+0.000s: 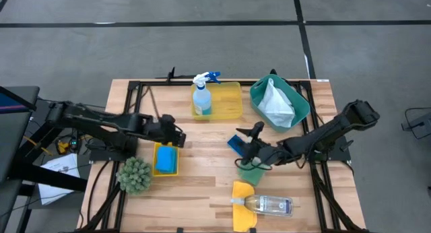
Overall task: Pick & Place Kitchen Items
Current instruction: Put the transparent spray bottle into the top yellow bin
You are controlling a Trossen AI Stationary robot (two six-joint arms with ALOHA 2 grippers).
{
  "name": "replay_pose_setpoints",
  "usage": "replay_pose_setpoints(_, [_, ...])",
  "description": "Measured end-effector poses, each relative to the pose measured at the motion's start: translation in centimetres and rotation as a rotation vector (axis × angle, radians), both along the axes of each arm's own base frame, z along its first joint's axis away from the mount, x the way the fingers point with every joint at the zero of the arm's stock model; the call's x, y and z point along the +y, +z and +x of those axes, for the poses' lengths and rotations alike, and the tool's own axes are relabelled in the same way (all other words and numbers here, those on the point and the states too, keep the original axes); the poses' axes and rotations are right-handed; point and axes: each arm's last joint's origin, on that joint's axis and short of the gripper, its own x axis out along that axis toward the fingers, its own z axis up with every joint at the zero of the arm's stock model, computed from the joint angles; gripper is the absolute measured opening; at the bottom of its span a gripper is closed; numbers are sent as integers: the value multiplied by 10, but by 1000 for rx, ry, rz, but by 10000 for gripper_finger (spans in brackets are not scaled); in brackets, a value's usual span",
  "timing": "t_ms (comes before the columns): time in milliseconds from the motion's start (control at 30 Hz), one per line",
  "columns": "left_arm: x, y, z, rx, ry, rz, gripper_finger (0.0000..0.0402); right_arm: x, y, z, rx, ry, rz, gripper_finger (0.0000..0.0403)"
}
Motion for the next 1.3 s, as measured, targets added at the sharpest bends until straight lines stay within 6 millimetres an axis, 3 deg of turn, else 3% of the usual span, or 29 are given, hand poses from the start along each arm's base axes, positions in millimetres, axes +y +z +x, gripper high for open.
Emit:
replay_pose_setpoints(333, [-24, 51, -12, -350, -430, 445, 140, -18, 43, -38, -157, -80, 229, 205])
replay_pose_setpoints(467, [-41, 55, -16, -354, -499, 630, 140, -24, 51, -54, -208, -120, 336, 205])
replay_pose_setpoints(600, [-58, 47, -19, -346, -502, 793, 140, -27, 55, -69, -259, -165, 455, 205])
replay_pose_setpoints(833, [-79, 22, -24, -485, -488, 948, 140, -23, 53, -81, -262, -139, 652, 205])
replay_pose_setpoints(1167, [-79, -20, -38, -591, -493, 970, 140, -3, 52, -85, -246, -42, 831, 205])
replay_pose_setpoints(1300, [-79, -14, -38, -640, -484, 1022, 140, 11, 49, -84, -236, 7, 857, 205])
